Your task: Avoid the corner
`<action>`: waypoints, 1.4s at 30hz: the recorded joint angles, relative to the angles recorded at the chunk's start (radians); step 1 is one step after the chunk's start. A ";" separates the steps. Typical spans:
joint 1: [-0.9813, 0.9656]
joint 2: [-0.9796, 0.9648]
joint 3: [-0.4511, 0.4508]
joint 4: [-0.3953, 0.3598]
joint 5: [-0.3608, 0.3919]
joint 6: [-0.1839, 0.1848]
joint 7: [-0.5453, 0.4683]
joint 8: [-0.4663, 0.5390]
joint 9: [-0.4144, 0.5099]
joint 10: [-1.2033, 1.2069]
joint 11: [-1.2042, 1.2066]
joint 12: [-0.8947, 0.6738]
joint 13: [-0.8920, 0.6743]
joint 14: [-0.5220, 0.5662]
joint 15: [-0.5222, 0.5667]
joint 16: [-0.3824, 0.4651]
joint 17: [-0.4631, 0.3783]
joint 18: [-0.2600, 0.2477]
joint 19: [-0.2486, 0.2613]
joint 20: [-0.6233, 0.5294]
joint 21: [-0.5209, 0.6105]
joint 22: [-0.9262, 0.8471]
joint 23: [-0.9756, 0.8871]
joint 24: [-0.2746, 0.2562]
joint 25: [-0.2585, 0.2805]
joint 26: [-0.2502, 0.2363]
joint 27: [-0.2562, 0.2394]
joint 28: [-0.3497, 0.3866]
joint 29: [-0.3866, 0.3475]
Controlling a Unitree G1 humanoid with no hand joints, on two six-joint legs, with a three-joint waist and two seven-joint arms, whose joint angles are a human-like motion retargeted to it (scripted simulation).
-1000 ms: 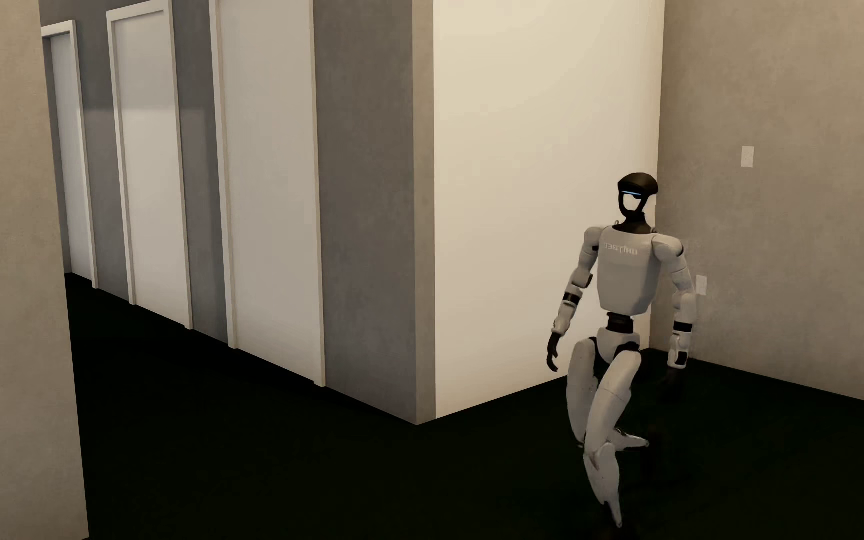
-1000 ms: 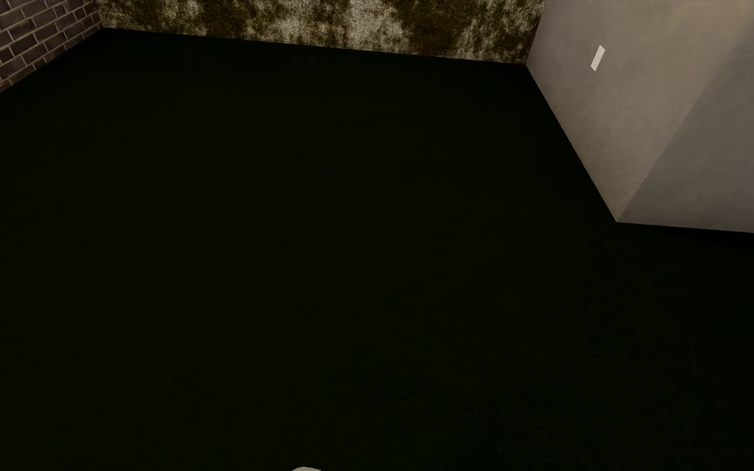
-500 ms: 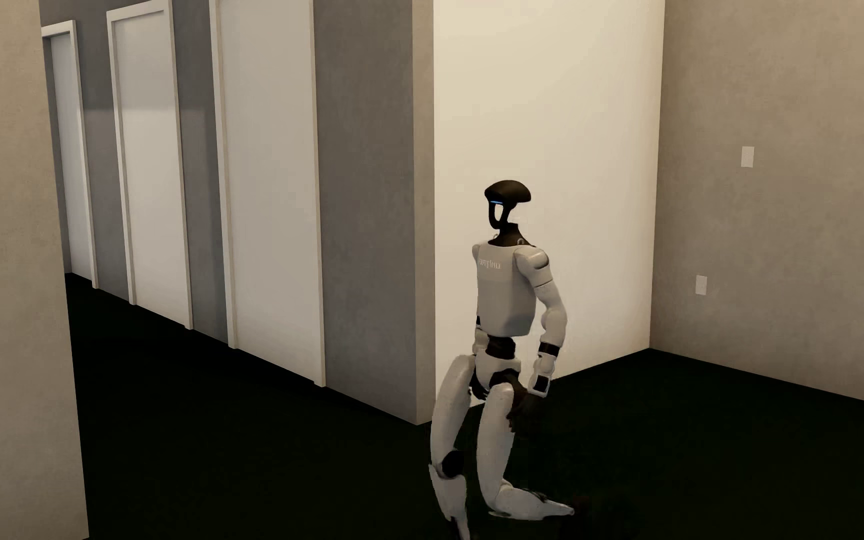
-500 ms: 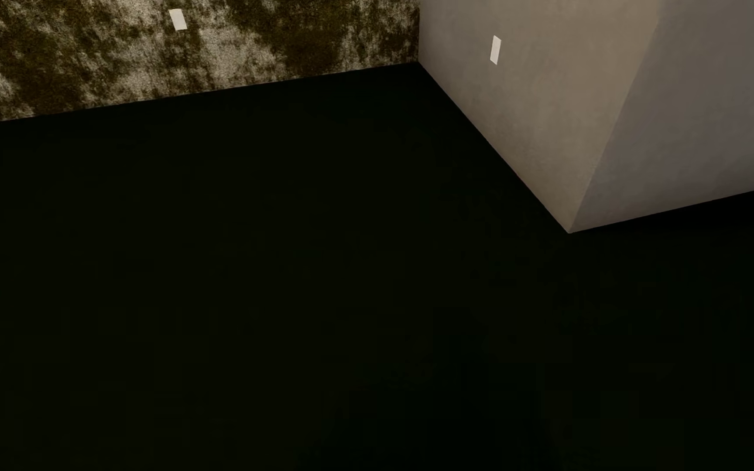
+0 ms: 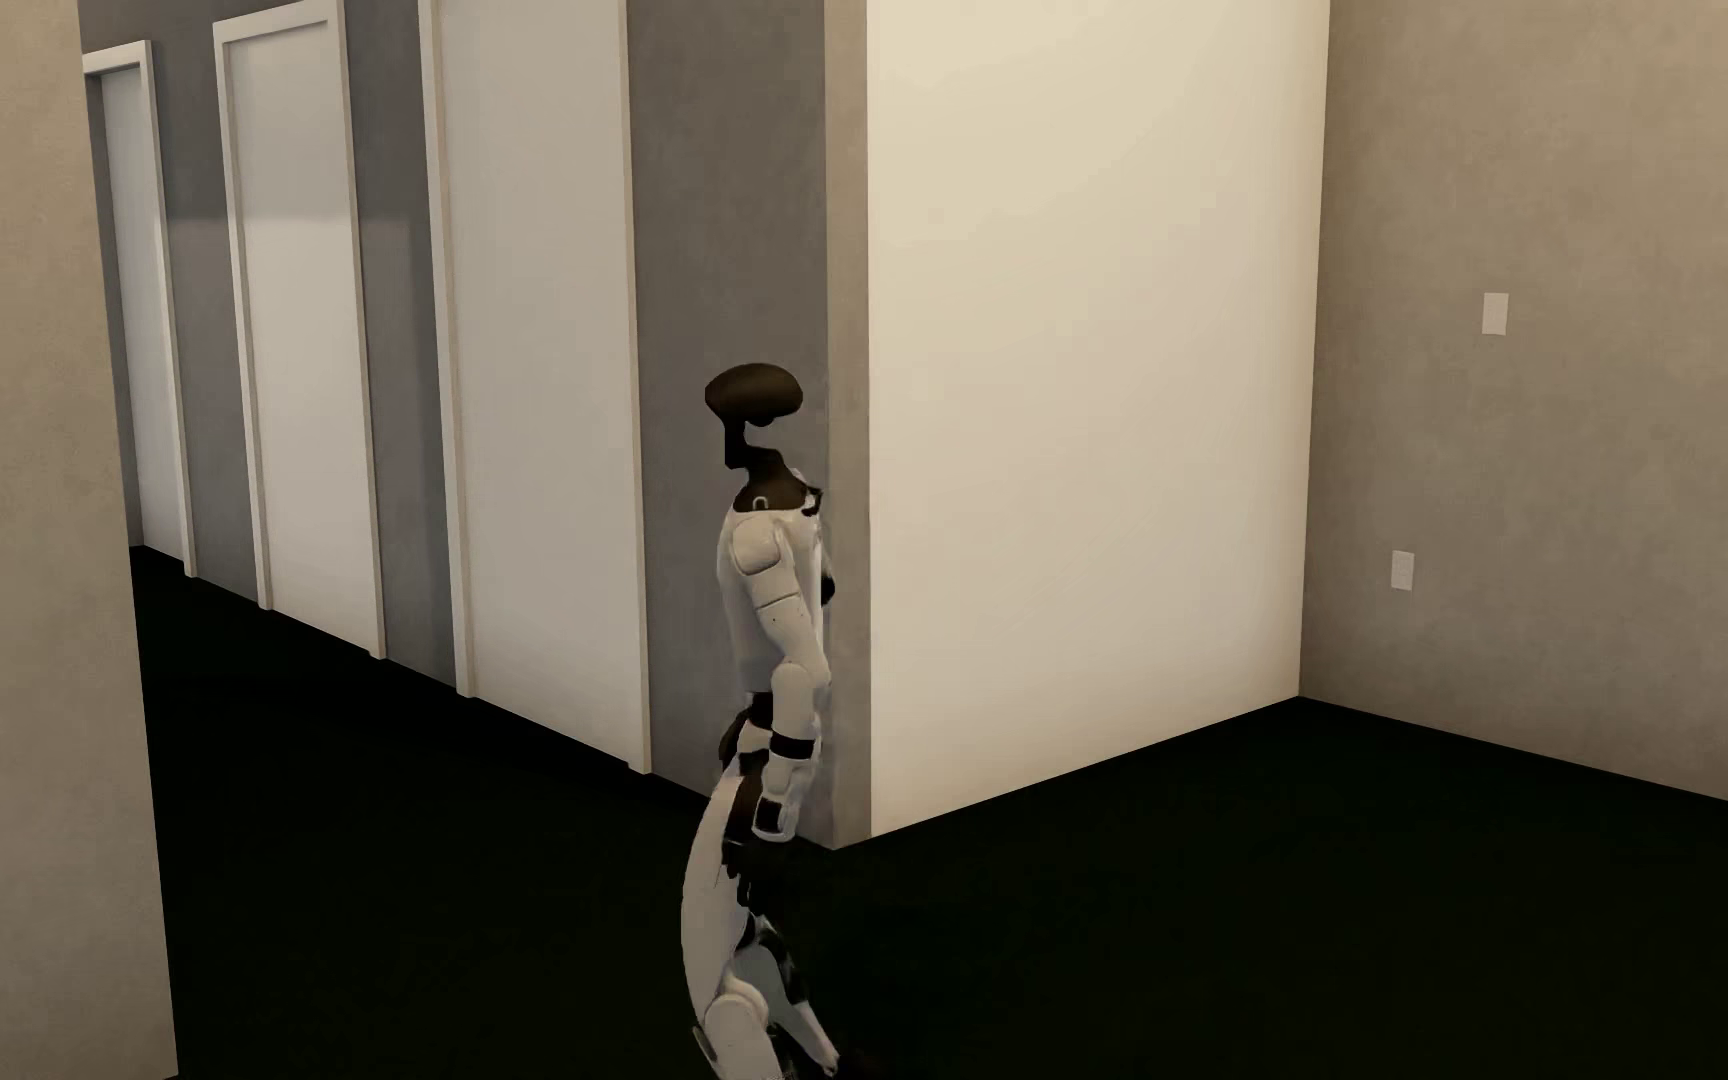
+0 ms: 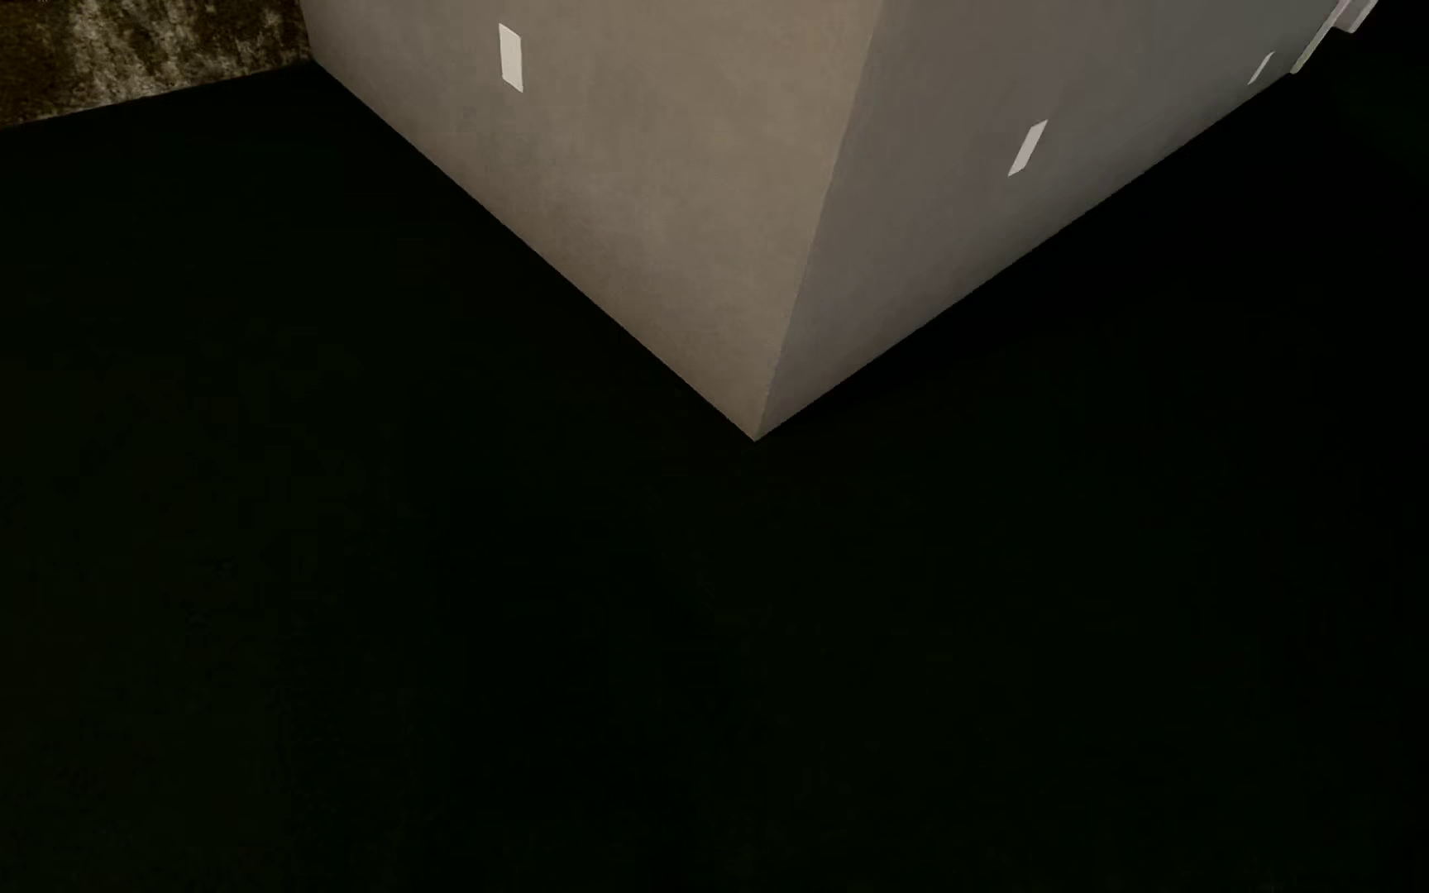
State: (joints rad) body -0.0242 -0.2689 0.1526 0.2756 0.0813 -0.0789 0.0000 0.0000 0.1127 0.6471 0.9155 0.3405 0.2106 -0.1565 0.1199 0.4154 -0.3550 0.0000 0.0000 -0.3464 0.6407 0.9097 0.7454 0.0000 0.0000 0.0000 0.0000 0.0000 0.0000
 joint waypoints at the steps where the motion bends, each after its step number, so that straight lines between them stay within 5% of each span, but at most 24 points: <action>1: 0.045 -0.052 -0.040 0.011 -0.028 0.010 0.000 0.000 -0.002 -0.008 -0.044 0.003 0.023 -0.029 -0.012 0.000 0.006 0.000 0.000 0.003 0.029 -0.034 0.035 0.000 0.000 0.000 0.000 0.000 0.000; 7: 0.312 -0.296 -0.232 -0.052 -0.129 0.066 0.000 0.000 -0.015 -0.081 -0.355 -0.075 0.177 -0.182 -0.210 0.001 -0.036 0.000 0.000 -0.018 0.118 -0.178 0.196 0.000 0.000 0.000 0.000 0.000 0.000; 9: 0.374 -0.390 -0.309 -0.026 -0.134 0.105 0.000 0.000 0.010 -0.061 -0.221 -0.121 0.211 -0.153 0.076 0.015 -0.046 0.000 0.000 -0.027 0.142 -0.194 0.251 0.000 0.000 0.000 0.000 0.000 0.000; 11: 0.375 -0.381 -0.340 0.011 -0.075 0.143 0.000 0.000 0.002 0.024 -0.140 -0.098 0.201 0.028 0.061 0.012 -0.044 0.000 0.000 0.010 0.200 -0.177 0.307 0.000 0.000 0.000 0.000 0.000 0.000; 13: 0.211 -0.298 -0.269 -0.019 -0.019 0.152 0.000 0.000 -0.022 0.257 -0.127 -0.077 0.226 0.135 -0.074 0.004 -0.038 0.000 0.000 -0.011 0.155 -0.125 0.275 0.000 0.000 0.000 0.000 0.000 0.000; 17: -0.156 0.121 -0.048 -0.117 0.126 0.161 0.000 0.000 0.035 0.641 -0.336 0.011 0.094 -0.099 -0.264 -0.008 -0.048 0.000 0.000 -0.085 0.120 -0.085 0.133 0.000 0.000 0.000 0.000 0.000 0.000; 23: -0.477 0.583 0.192 -0.156 0.060 0.155 0.000 0.000 -0.023 -0.150 -0.507 0.161 -0.135 -0.023 -0.555 -0.013 -0.093 0.000 0.000 -0.167 -0.201 -0.016 -0.182 0.000 0.000 0.000 0.000 0.000 0.000; 25: -0.519 0.667 0.267 -0.139 -0.014 0.153 0.000 0.000 -0.036 -0.125 -0.484 0.187 -0.165 -0.043 -0.520 -0.011 -0.102 0.000 0.000 -0.167 -0.262 -0.007 -0.236 0.000 0.000 0.000 0.000 0.000 0.000; 27: -0.576 0.669 0.278 -0.197 -0.126 0.090 0.000 0.000 -0.024 0.145 -0.306 0.162 -0.133 0.046 -0.301 -0.015 -0.063 0.000 0.000 -0.203 -0.281 0.073 -0.203 0.000 0.000 0.000 0.000 0.000 0.000; 29: -0.474 0.480 0.211 -0.240 -0.118 0.097 0.000 0.000 -0.022 0.229 0.150 0.118 -0.093 -0.064 -0.026 -0.041 -0.059 0.000 0.000 -0.181 -0.220 0.078 -0.125 0.000 0.000 0.000 0.000 0.000 0.000; 30: -0.379 0.372 0.135 -0.281 -0.121 0.088 0.000 0.000 -0.009 0.192 0.363 0.103 -0.088 -0.080 -0.037 -0.051 -0.052 0.000 0.000 -0.165 -0.157 0.033 -0.071 0.000 0.000 0.000 0.000 0.000 0.000; 32: -0.201 0.163 -0.026 -0.300 -0.059 0.136 0.000 0.000 -0.001 0.083 0.505 0.045 -0.015 -0.072 -0.056 -0.070 -0.044 0.000 0.000 -0.112 -0.093 -0.085 0.003 0.000 0.000 0.000 0.000 0.000 0.000; 33: -0.093 0.078 -0.088 -0.299 -0.033 0.164 0.000 0.000 0.004 0.016 0.437 0.019 0.054 -0.073 -0.030 -0.077 -0.045 0.000 0.000 -0.103 -0.109 -0.157 0.015 0.000 0.000 0.000 0.000 0.000 0.000; 34: 0.003 0.009 -0.132 -0.295 -0.015 0.163 0.000 0.000 0.009 -0.039 0.274 -0.010 0.053 -0.077 0.045 -0.073 -0.010 0.000 0.000 -0.062 -0.014 -0.224 0.182 0.000 0.000 0.000 0.000 0.000 0.000; 36: 0.172 -0.094 -0.214 -0.273 -0.003 0.179 0.000 0.000 0.002 -0.130 -0.153 -0.067 0.148 -0.105 0.178 -0.071 -0.032 0.000 0.000 -0.020 0.087 -0.368 0.203 0.000 0.000 0.000 0.000 0.000 0.000; 37: 0.241 -0.114 -0.247 -0.266 -0.015 0.168 0.000 0.000 -0.004 -0.147 -0.349 -0.104 0.181 -0.140 0.037 -0.059 -0.027 0.000 0.000 0.009 0.111 -0.423 0.228 0.000 0.000 0.000 0.000 0.000 0.000; 39: 0.319 -0.168 -0.310 -0.237 -0.043 0.153 0.000 0.000 -0.022 -0.139 -0.433 -0.157 0.239 -0.217 -0.467 -0.038 -0.026 0.000 0.000 0.048 0.162 -0.486 0.246 0.000 0.000 0.000 0.000 0.000 0.000; 40: 0.351 -0.193 -0.346 -0.217 -0.039 0.154 0.000 0.000 -0.018 -0.116 -0.439 -0.168 0.259 -0.214 -0.472 -0.037 -0.023 0.000 0.000 0.068 0.185 -0.487 0.257 0.000 0.000 0.000 0.000 0.000 0.000; 42: 0.392 -0.249 -0.359 -0.175 0.009 0.179 0.000 0.000 -0.032 -0.027 -0.375 -0.148 0.276 -0.042 -0.030 -0.060 -0.019 0.000 0.000 0.100 0.214 -0.415 0.286 0.000 0.000 0.000 0.000 0.000 0.000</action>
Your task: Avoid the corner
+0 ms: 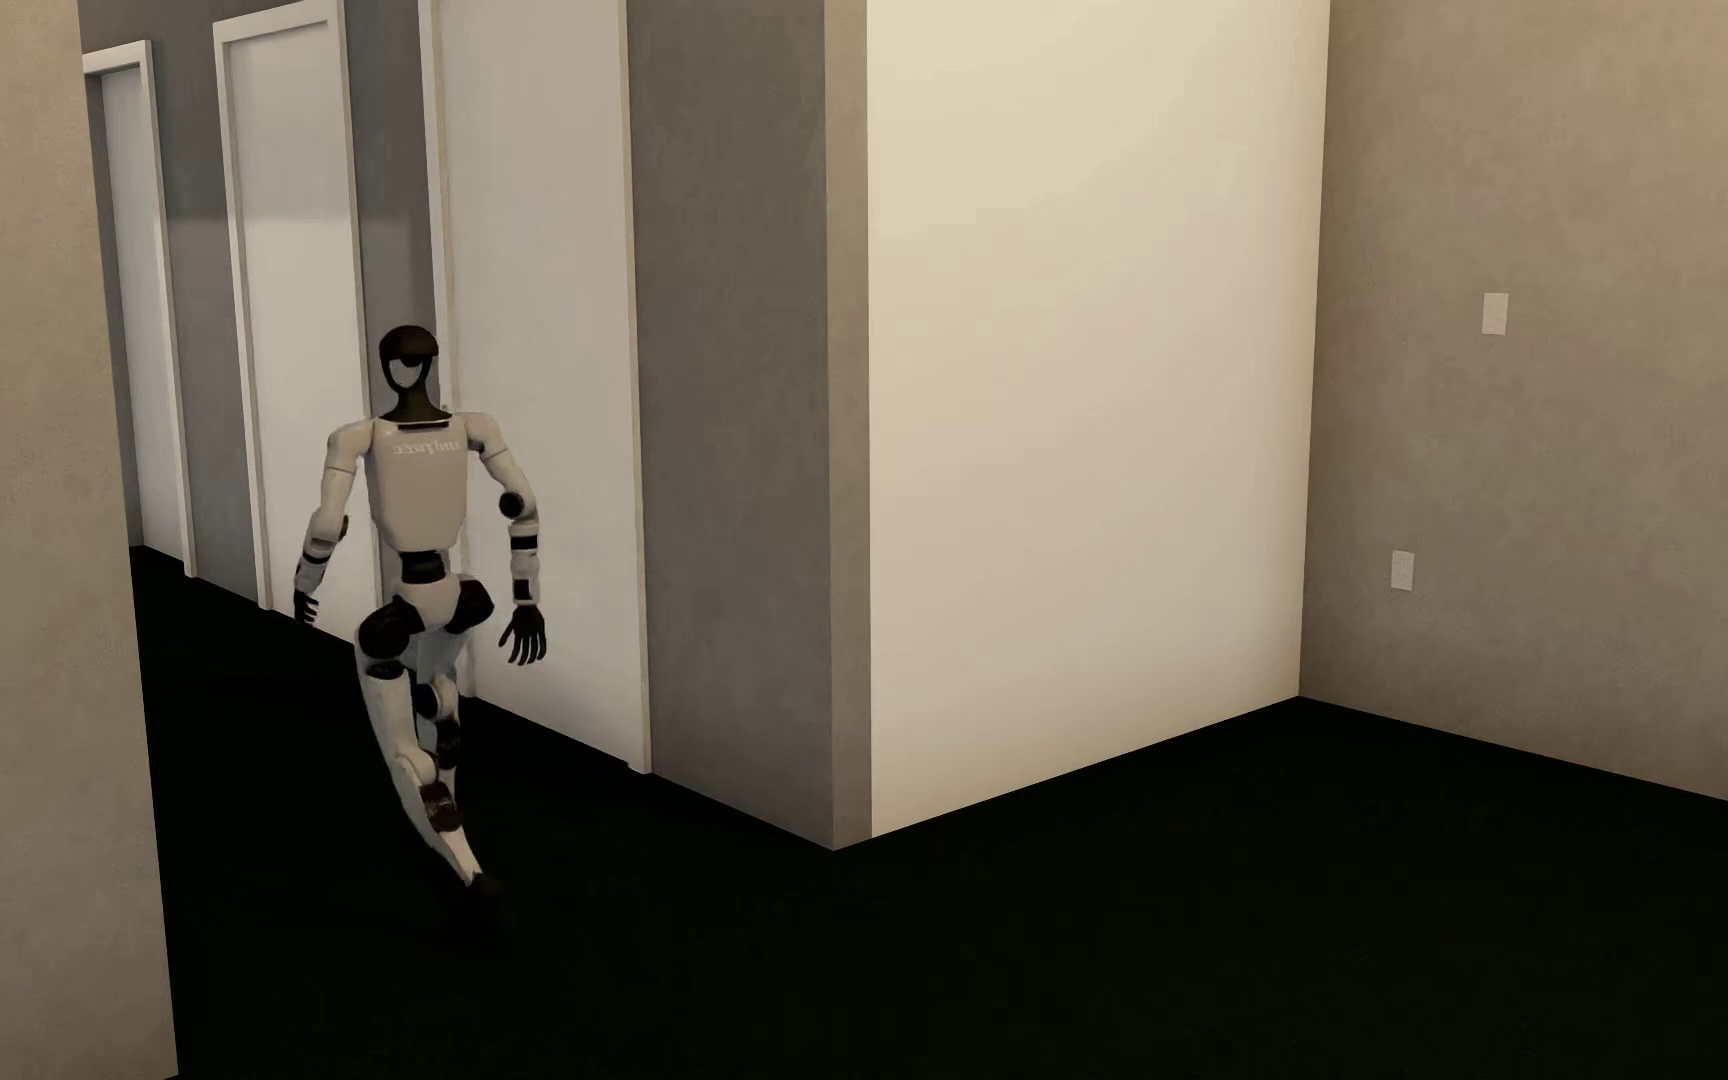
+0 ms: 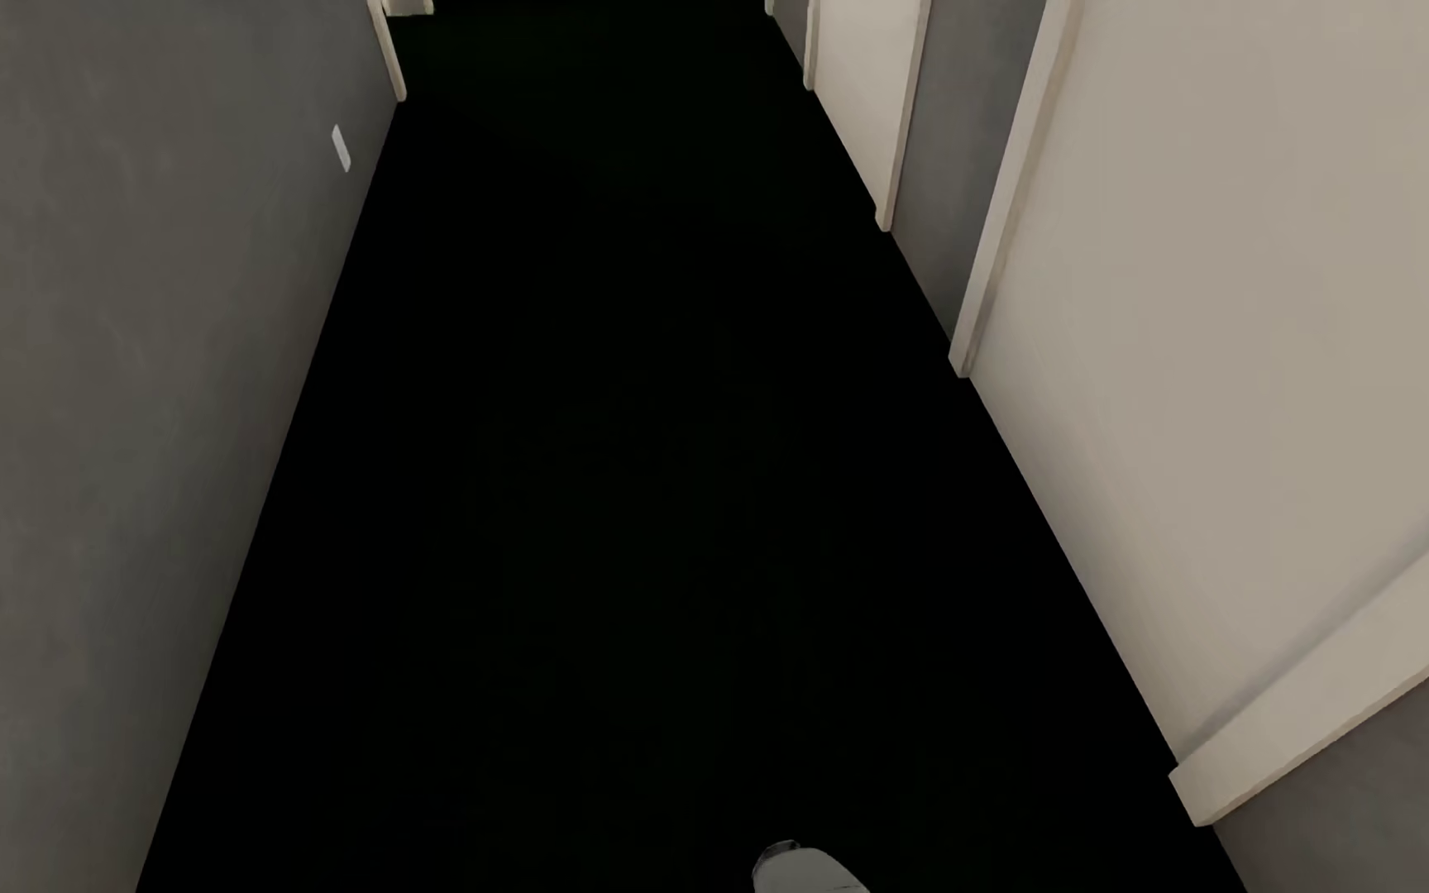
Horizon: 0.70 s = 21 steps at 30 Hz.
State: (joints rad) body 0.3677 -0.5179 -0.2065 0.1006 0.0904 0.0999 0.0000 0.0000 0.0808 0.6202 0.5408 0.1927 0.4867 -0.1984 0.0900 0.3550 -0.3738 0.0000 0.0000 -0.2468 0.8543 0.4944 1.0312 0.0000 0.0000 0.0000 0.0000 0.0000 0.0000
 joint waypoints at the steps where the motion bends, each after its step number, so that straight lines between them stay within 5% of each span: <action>1: -0.043 -0.005 0.017 0.048 0.047 0.034 0.000 0.000 -0.005 0.160 0.083 0.020 -0.012 0.199 0.131 -0.025 0.000 0.000 0.000 -0.015 0.027 0.084 0.018 0.000 0.000 0.000 0.000 0.000 0.000; 2: -0.088 0.050 0.042 0.063 0.078 0.040 0.000 0.000 0.008 0.331 0.139 0.043 -0.030 0.366 0.129 -0.043 -0.003 0.000 0.000 -0.043 0.019 0.182 0.016 0.000 0.000 0.000 0.000 0.000 0.000; 3: -0.206 0.110 0.066 0.062 0.104 0.028 0.000 0.000 0.018 0.544 0.146 0.055 -0.068 0.353 0.103 -0.034 0.009 0.000 0.000 -0.095 0.004 0.265 -0.002 0.000 0.000 0.000 0.000 0.000 0.000; 5: -0.392 0.301 0.191 0.062 0.126 0.007 0.000 0.000 0.041 0.793 0.096 0.071 -0.136 0.041 -0.001 -0.042 -0.003 0.000 0.000 -0.192 -0.062 0.414 -0.097 0.000 0.000 0.000 0.000 0.000 0.000; 7: -0.549 0.476 0.320 0.042 0.102 -0.029 0.000 0.000 0.035 0.715 0.024 0.146 -0.226 -0.062 -0.121 -0.033 -0.021 0.000 0.000 -0.234 -0.130 0.480 -0.207 0.000 0.000 0.000 0.000 0.000 0.000; 9: -0.634 0.634 0.414 0.034 0.058 -0.054 0.000 0.000 0.023 0.389 -0.049 0.233 -0.305 -0.024 -0.250 -0.013 -0.041 0.000 0.000 -0.254 -0.249 0.500 -0.325 0.000 0.000 0.000 0.000 0.000 0.000; 11: -0.688 0.757 0.467 0.055 0.053 -0.044 0.000 0.000 -0.001 0.001 -0.110 0.285 -0.390 0.179 -0.379 0.001 -0.048 0.000 0.000 -0.257 -0.386 0.501 -0.399 0.000 0.000 0.000 0.000 0.000 0.000; 12: -0.711 0.786 0.488 0.061 0.037 -0.045 0.000 0.000 -0.018 -0.063 -0.109 0.296 -0.428 0.525 -0.417 0.005 -0.053 0.000 0.000 -0.262 -0.438 0.501 -0.432 0.000 0.000 0.000 0.000 0.000 0.000; 13: -0.736 0.793 0.518 0.064 0.017 -0.046 0.000 0.000 -0.028 -0.505 -0.092 0.298 -0.454 0.730 -0.430 0.003 -0.060 0.000 0.000 -0.264 -0.483 0.515 -0.468 0.000 0.000 0.000 0.000 0.000 0.000; 14: -0.784 0.836 0.515 0.060 0.017 -0.042 0.000 0.000 -0.039 -0.122 -0.084 0.307 -0.469 0.730 -0.418 -0.006 -0.060 0.000 0.000 -0.228 -0.488 0.533 -0.472 0.000 0.000 0.000 0.000 0.000 0.000; 15: -0.790 0.859 0.535 0.037 -0.015 -0.049 0.000 0.000 -0.039 -0.049 -0.037 0.304 -0.455 0.465 -0.376 -0.014 -0.059 0.000 0.000 -0.213 -0.508 0.545 -0.490 0.000 0.000 0.000 0.000 0.000 0.000; 17: -0.782 0.825 0.516 -0.057 -0.067 -0.066 0.000 0.000 -0.066 0.073 0.207 0.313 -0.372 0.177 -0.159 -0.020 -0.023 0.000 0.000 -0.202 -0.542 0.571 -0.477 0.000 0.000 0.000 0.000 0.000 0.000; 19: -0.623 0.697 0.496 -0.074 -0.106 -0.082 0.000 0.000 -0.020 0.154 0.616 0.281 -0.326 0.039 0.018 -0.026 0.033 0.000 0.000 -0.168 -0.510 0.525 -0.345 0.000 0.000 0.000 0.000 0.000 0.000; 20: -0.571 0.606 0.467 -0.086 -0.095 -0.076 0.000 0.000 -0.004 0.148 0.793 0.237 -0.335 0.008 0.019 -0.028 0.044 0.000 0.000 -0.152 -0.442 0.535 -0.244 0.000 0.000 0.000 0.000 0.000 0.000; 21: -0.527 0.523 0.400 -0.114 -0.106 -0.071 0.000 0.000 0.010 0.113 0.875 0.190 -0.336 0.008 0.022 -0.020 0.018 0.000 0.000 -0.164 -0.267 0.451 -0.197 0.000 0.000 0.000 0.000 0.000 0.000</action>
State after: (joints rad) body -0.1591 0.0051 0.1935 -0.0131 -0.0158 0.0291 0.0000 0.0000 0.0910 0.7329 1.4154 0.3827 0.1507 -0.1908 0.1124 0.3349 -0.3555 0.0000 0.0000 -0.4107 0.5868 0.9449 0.8345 0.0000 0.0000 0.0000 0.0000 0.0000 0.0000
